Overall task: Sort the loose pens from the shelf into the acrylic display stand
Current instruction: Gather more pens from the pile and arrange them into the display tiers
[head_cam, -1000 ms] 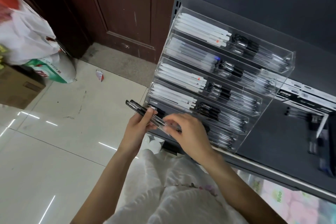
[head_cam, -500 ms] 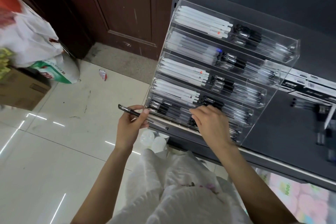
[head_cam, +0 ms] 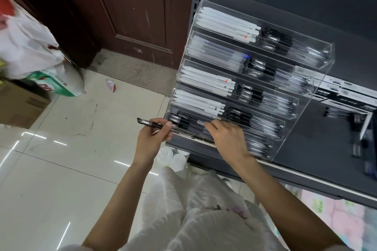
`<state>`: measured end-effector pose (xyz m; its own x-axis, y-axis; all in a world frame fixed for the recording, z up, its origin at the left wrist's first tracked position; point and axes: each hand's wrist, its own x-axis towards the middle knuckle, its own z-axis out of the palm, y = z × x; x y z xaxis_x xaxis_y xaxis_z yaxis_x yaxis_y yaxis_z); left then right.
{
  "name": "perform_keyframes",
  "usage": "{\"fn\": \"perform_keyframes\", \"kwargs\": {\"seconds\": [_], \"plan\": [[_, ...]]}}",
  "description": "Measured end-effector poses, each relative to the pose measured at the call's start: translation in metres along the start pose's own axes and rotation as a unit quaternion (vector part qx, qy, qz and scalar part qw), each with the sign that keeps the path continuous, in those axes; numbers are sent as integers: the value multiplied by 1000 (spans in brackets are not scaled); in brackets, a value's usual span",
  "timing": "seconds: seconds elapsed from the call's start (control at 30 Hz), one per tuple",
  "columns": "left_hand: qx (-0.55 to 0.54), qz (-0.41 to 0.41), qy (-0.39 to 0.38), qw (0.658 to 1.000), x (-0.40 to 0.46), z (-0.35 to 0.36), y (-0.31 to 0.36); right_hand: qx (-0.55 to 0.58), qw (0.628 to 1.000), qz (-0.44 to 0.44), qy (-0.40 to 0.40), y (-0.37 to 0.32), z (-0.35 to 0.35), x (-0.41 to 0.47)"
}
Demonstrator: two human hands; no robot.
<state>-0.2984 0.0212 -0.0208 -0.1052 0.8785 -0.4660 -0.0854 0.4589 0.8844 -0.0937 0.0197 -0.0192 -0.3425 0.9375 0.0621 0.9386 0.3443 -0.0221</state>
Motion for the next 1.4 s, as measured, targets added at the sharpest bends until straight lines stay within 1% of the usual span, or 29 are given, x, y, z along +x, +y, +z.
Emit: {"fn": "perform_keyframes", "kwargs": {"seconds": [0.17, 0.3, 0.37, 0.43, 0.47, 0.53, 0.57, 0.6, 0.73, 0.8, 0.87, 0.93, 0.97, 1.03, 1.1, 1.2, 1.27, 1.33, 1.4], "plan": [[-64, -19, -12, 998, 2, -1, 6, -30, 999, -24, -7, -13, 5, 17], [-91, -30, -20, 995, 2, -5, 6, -54, 998, -30, -15, -18, 11, 18], [-94, -35, -17, 995, 3, -6, 6, -47, 999, -9, -13, -20, 13, 17], [-88, -36, -10, 995, 4, -7, 5, 37, 999, 34, 6, -21, 10, 16], [-82, -34, -7, 996, 4, -8, 3, 108, 993, 51, 16, -22, 8, 14], [-67, -24, -5, 997, 5, -9, 1, 252, 964, 84, 19, -29, -6, 9], [-60, -17, -7, 998, 5, -8, 1, 298, 950, 95, 11, -33, -11, 6], [-55, -9, -11, 998, 5, -6, 1, 302, 948, 95, 5, -37, -15, 4], [-33, 6, -41, 999, -1, 9, 2, 249, 962, 102, 55, -40, -13, -5], [-19, 5, -34, 999, -1, 14, 1, 211, 970, 102, 68, -33, -10, -8], [46, 38, 23, 998, 4, 10, -2, 191, 972, 117, 73, -24, -8, -14], [125, 92, 86, 984, 10, -1, -4, 185, 971, 140, 60, -16, -7, -18], [155, 113, 102, 976, 13, -7, -4, 181, 971, 147, 51, -14, -5, -20], [202, 138, 92, 965, 20, -14, -7, 177, 972, 149, 37, -13, 0, -20], [231, 149, 52, 960, 25, -16, -12, 179, 973, 142, 28, -15, 4, -15], [233, 144, 19, 962, 30, -10, -17, 166, 977, 131, 17, -16, 8, -7], [231, 142, 21, 962, 30, -6, -18, 160, 980, 121, 6, -18, 11, -1], [235, 150, 39, 959, 27, -3, -18, 153, 982, 108, -5, -21, 15, 1], [255, 185, 65, 947, 22, 0, -14, 156, 981, 110, -12, -24, 15, 1]]}}
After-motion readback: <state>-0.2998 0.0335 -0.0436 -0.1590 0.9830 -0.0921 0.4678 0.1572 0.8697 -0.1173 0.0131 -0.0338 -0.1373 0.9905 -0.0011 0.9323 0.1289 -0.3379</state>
